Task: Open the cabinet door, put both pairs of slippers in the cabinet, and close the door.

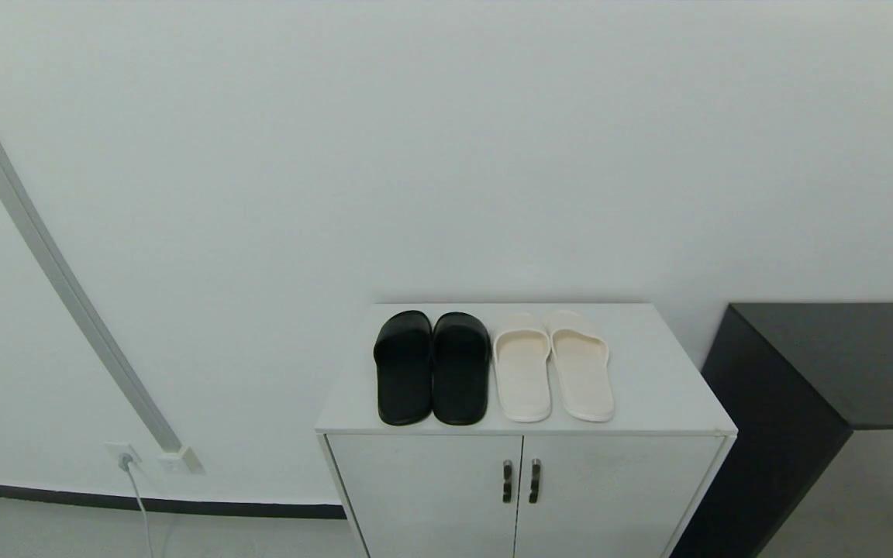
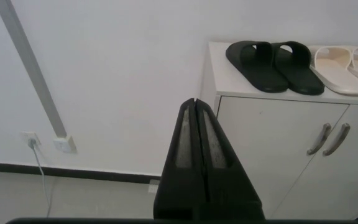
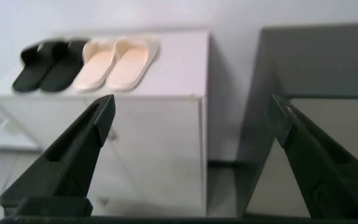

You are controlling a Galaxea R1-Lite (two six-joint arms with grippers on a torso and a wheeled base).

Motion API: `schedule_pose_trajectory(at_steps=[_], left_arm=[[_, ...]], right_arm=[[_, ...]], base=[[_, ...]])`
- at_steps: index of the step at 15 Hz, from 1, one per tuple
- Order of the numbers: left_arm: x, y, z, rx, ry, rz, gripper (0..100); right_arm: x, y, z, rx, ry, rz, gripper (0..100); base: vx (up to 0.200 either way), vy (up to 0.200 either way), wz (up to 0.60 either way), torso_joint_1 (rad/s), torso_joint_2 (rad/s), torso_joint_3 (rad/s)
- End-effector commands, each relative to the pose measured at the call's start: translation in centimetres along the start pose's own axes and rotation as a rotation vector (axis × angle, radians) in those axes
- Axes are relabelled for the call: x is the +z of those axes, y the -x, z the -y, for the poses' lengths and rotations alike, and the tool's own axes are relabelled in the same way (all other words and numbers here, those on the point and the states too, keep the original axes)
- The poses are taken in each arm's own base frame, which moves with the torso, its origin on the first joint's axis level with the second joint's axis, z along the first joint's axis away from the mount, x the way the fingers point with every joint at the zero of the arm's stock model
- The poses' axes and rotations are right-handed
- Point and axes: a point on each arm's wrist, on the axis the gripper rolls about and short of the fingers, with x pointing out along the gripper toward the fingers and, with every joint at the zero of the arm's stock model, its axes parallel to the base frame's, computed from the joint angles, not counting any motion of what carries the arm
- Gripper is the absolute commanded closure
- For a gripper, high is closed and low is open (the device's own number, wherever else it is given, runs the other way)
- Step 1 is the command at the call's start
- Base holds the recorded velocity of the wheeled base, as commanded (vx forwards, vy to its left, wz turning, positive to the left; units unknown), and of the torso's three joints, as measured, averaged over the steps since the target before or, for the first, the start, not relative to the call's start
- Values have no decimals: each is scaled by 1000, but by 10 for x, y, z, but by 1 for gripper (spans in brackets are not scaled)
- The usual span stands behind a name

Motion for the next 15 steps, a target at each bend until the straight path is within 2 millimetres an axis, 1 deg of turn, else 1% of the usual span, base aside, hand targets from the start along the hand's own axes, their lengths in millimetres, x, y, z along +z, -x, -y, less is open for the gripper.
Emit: schedule_pose_trajectory(at_steps=[1, 2, 3, 4, 5, 6, 7, 8, 9, 10, 12, 14, 15], left_arm=[[0, 0, 0, -3, -1, 0, 100], [0, 0, 0, -3, -1, 0, 100], [0, 0, 0, -3, -1, 0, 100], [0, 0, 0, -3, -1, 0, 100], [0, 0, 0, -1, -1, 0, 100], [0, 0, 0, 0, 0, 0, 100], [0, 0, 0, 0, -1, 0, 100], [0, 0, 0, -1, -1, 0, 100], [0, 0, 0, -1, -1, 0, 100], [0, 0, 0, -1, -1, 0, 100], [0, 0, 0, 0, -1, 0, 100], [0, 0, 0, 0, -1, 0, 100], [0, 0, 0, -1, -1, 0, 100]], right_arm=[[11, -55, -3, 122, -2, -220, 0], [17, -73, -8, 160, 13, -244, 0], [18, -91, -16, 188, 37, -265, 0], [17, -107, -30, 225, 61, -263, 0], [17, -121, -44, 225, 48, -248, 0], [18, -135, -67, 230, 20, -206, 0], [19, -143, -79, 218, 12, -189, 0], [21, -158, -100, 177, -1, -171, 0], [22, -169, -118, 152, -24, -165, 0], [23, -177, -133, 149, -32, -163, 0], [18, -202, -162, 111, -7, -169, 0], [8, -228, -181, 67, 12, -181, 0], [0, -245, -190, 51, 19, -194, 0]], base=[[0, 0, 0, 0, 0, 0], [0, 0, 0, 0, 0, 0], [0, 0, 0, 0, 0, 0], [0, 0, 0, 0, 0, 0], [0, 0, 0, 0, 0, 0], [0, 0, 0, 0, 0, 0], [0, 0, 0, 0, 0, 0], [0, 0, 0, 0, 0, 0], [0, 0, 0, 0, 0, 0], [0, 0, 0, 0, 0, 0], [0, 0, 0, 0, 0, 0], [0, 0, 0, 0, 0, 0], [0, 0, 0, 0, 0, 0]])
